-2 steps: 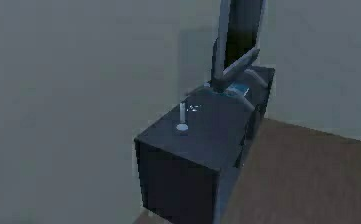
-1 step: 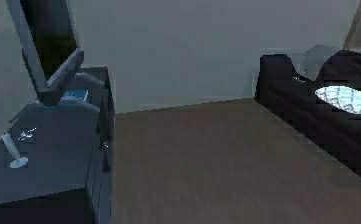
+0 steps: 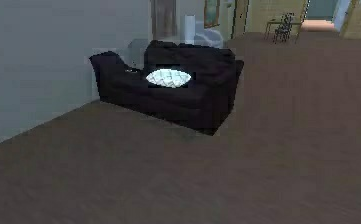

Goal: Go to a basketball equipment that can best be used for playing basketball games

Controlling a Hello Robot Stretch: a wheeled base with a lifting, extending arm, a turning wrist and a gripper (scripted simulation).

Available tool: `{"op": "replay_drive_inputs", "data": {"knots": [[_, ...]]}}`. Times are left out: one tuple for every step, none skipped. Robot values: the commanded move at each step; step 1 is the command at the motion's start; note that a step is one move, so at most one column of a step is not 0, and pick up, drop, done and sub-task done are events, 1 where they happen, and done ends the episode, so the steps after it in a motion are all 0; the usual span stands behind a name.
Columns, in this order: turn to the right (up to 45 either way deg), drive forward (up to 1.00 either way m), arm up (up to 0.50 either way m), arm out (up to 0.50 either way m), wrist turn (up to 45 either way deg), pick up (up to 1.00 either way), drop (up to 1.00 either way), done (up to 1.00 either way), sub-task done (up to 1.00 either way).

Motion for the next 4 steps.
{"op": "replay_drive_inputs", "data": {"knots": [[33.0,0.0,0.0,0.0,0.0,0.0,0.0,0.0,0.0],[0.0,1.0,0.0,0.0,0.0,0.0,0.0,0.0,0.0],[0.0,1.0,0.0,0.0,0.0,0.0,0.0,0.0,0.0],[0.0,1.0,0.0,0.0,0.0,0.0,0.0,0.0,0.0]]}}
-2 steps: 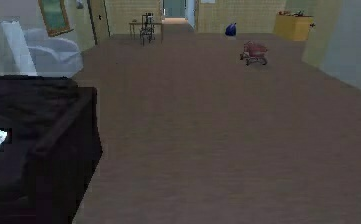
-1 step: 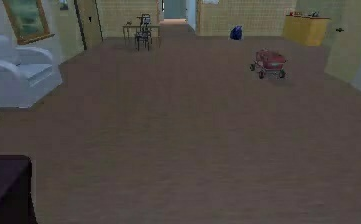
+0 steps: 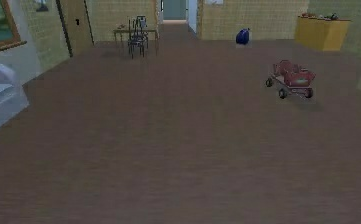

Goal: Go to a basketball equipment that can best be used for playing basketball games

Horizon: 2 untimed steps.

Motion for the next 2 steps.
{"op": "replay_drive_inputs", "data": {"knots": [[0.0,1.0,0.0,0.0,0.0,0.0,0.0,0.0,0.0],[0.0,1.0,0.0,0.0,0.0,0.0,0.0,0.0,0.0]]}}
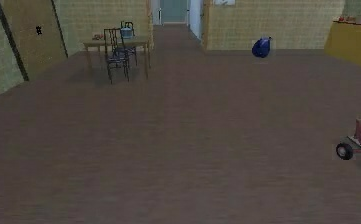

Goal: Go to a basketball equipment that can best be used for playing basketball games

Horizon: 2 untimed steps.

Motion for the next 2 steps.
{"op": "replay_drive_inputs", "data": {"knots": [[0.0,1.0,0.0,0.0,0.0,0.0,0.0,0.0,0.0],[0.0,1.0,0.0,0.0,0.0,0.0,0.0,0.0,0.0]]}}
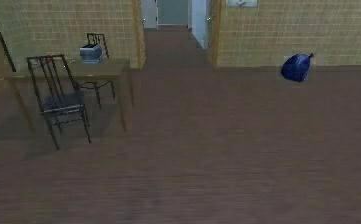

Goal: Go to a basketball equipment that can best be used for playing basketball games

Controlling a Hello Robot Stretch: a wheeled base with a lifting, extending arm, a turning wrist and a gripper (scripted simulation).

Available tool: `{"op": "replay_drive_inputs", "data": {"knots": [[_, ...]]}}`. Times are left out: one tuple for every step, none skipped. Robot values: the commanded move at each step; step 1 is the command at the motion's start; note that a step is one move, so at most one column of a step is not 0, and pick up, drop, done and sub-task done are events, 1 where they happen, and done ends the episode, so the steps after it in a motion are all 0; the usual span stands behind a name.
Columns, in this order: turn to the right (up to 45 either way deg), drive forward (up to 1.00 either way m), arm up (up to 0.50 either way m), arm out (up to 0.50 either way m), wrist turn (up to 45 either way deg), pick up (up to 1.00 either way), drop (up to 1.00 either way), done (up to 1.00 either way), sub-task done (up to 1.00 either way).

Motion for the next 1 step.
{"op": "replay_drive_inputs", "data": {"knots": [[0.0,1.0,0.0,0.0,0.0,0.0,0.0,0.0,0.0]]}}
